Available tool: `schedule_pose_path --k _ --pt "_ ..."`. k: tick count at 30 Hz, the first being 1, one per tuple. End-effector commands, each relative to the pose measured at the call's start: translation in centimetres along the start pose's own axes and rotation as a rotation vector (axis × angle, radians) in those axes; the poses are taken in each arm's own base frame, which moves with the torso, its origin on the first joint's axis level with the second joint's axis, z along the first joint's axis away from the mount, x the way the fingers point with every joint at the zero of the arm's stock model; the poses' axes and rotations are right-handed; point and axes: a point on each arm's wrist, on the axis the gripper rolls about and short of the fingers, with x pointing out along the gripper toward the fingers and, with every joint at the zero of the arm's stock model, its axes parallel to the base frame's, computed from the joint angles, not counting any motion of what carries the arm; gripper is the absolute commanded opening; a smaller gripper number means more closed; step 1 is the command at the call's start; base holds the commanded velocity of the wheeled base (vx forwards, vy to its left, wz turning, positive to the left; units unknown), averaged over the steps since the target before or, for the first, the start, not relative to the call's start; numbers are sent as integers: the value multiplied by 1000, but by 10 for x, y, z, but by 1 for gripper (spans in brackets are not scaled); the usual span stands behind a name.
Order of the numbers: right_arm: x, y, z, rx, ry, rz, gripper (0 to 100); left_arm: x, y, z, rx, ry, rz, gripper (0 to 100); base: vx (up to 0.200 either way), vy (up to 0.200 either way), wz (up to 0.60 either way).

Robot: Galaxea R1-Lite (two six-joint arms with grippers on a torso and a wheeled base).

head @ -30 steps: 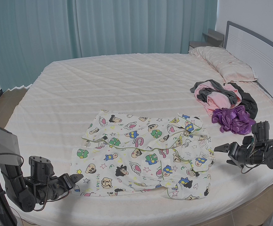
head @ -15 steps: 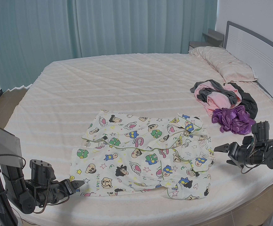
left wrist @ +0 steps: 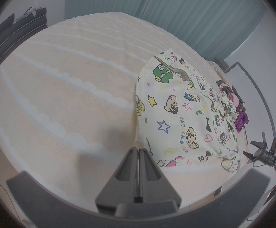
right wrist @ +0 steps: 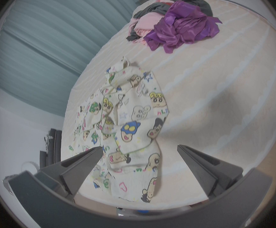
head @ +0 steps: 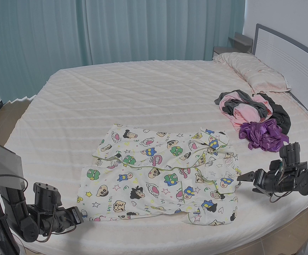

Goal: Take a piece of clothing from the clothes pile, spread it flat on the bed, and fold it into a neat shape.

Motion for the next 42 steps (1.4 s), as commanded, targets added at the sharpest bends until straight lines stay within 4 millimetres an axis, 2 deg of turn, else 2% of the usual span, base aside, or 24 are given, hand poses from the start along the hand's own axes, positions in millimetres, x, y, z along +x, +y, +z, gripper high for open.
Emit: schedule_pose_path --k 1,5,6,10,18,20,21,26,32,38,41,42 --pt "4 3 -24 -69 90 -7 100 -21 -2 1 7 -11 -7 0 0 0 0" --pt "5 3 -32 -101 121 -10 100 -27 -2 2 34 -8 -6 0 0 0 0" --pt "10 2 -41 -126 164 -18 100 -32 -2 3 55 -9 -5 0 0 0 0" --pt "19 2 -52 -147 219 -27 100 -32 -2 2 57 -7 -3 0 0 0 0" --pt "27 5 -57 -159 252 -22 100 -31 -2 2 58 -2 -4 0 0 0 0" --pt "35 4 -60 -159 271 -27 100 -31 -2 2 57 -2 -5 0 0 0 0" --pt "38 4 -59 -156 268 -30 0 -31 -2 2 55 -2 -4 0 0 0 0" --pt "44 7 -50 -141 228 -15 0 -31 -1 3 53 -4 -5 0 0 0 0" --pt "42 12 -19 -60 70 45 0 -30 -2 4 51 -11 -10 0 0 0 0" --pt "48 21 11 -52 -40 94 0 -24 -3 9 34 -14 -8 0 0 0 0" --pt "48 21 11 -52 -40 94 0 -24 -3 9 34 -14 -8 0 0 0 0" --pt "59 23 18 -57 -54 106 0 -16 -3 9 32 1 2 0 0 0 0"
